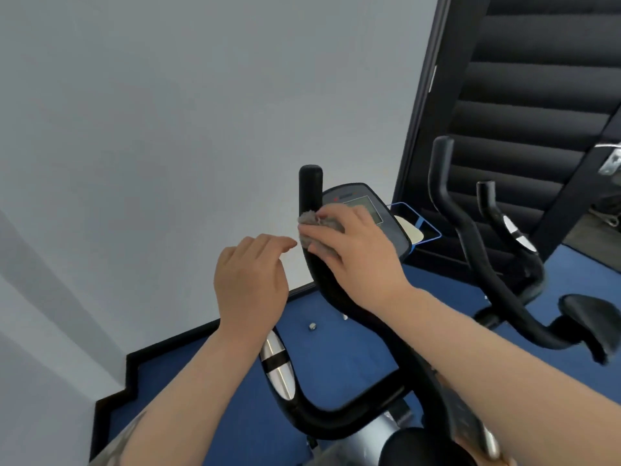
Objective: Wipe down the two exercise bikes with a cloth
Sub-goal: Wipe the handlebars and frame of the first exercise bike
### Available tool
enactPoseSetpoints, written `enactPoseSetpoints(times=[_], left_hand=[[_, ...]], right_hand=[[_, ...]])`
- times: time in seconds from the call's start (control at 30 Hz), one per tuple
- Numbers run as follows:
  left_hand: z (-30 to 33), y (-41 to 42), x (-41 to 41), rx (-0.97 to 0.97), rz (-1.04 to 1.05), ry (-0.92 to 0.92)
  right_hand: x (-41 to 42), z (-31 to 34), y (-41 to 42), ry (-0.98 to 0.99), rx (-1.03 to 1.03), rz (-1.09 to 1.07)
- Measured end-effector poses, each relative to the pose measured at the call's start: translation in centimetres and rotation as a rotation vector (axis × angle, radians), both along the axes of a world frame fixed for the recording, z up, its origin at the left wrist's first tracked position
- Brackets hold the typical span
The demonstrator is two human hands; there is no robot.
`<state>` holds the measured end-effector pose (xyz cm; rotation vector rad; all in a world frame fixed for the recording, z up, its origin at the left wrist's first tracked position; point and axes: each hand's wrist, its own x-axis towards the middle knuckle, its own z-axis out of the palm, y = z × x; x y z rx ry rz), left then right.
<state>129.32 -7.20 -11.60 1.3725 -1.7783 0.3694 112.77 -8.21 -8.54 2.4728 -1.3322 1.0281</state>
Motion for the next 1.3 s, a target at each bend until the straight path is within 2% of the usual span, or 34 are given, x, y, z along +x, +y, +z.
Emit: enactPoseSetpoints(times=[0.1, 0.23, 0.27, 0.4, 0.53, 0.63, 0.7, 0.83, 0.97, 1.07, 1.13, 1.23, 1.3], left_hand=[[0.0, 0.0, 0.1, -0.01, -0.019, 0.008], [0.0, -0.1, 0.1, -0.037, -0.023, -0.008], [0.0, -0.2, 0.1, -0.034, -0.025, -0.009], [-0.1, -0.2, 0.2, -0.026, -0.047, -0.001], [-0.2, -0.2, 0.1, -0.045, -0.087, 0.008], [-0.1, -0.2, 0.3, -0.036, -0.088, -0.001], [0.0, -0.1, 0.4, -0.024, -0.098, -0.013], [0.7, 0.2, -0.1, 0.014, -0.188, 0.085], [1.6, -0.4, -1.0, 0.025, -0.155, 0.166], [1.4, -0.4, -1.1, 0.024, -0.12, 0.065], [1.0, -0.3, -1.2, 0.037, -0.107, -0.032], [0.9, -0.3, -1.1, 0.064, -0.084, -0.08], [1.0, -0.2, -1.0, 0.066, -0.072, -0.073]], right_hand=[[0.0, -1.7, 1.3, 0.008, 0.129, -0.015], [-1.6, -1.2, 1.1, 0.114, 0.085, 0.108], [-1.2, -1.0, 0.5, 0.095, 0.077, 0.09], [-0.6, -3.4, 2.0, -0.187, 0.161, -0.015], [-2.5, -3.1, 2.7, -0.147, 0.158, -0.023], [0.4, -1.9, 1.5, -0.265, 0.135, -0.102], [0.7, -3.0, 2.6, -0.238, 0.133, -0.102], [-3.2, -3.2, 3.7, -0.202, 0.29, -0.024], [0.3, -1.7, 0.8, -0.477, 0.282, -0.089], [0.9, -3.1, 2.2, -0.325, 0.267, -0.094], [-0.8, -2.5, 2.6, -0.298, 0.359, -0.101], [-1.2, 0.0, -0.4, -0.525, 0.317, -0.17], [1.3, 1.4, -1.7, -0.691, 0.292, -0.089]])
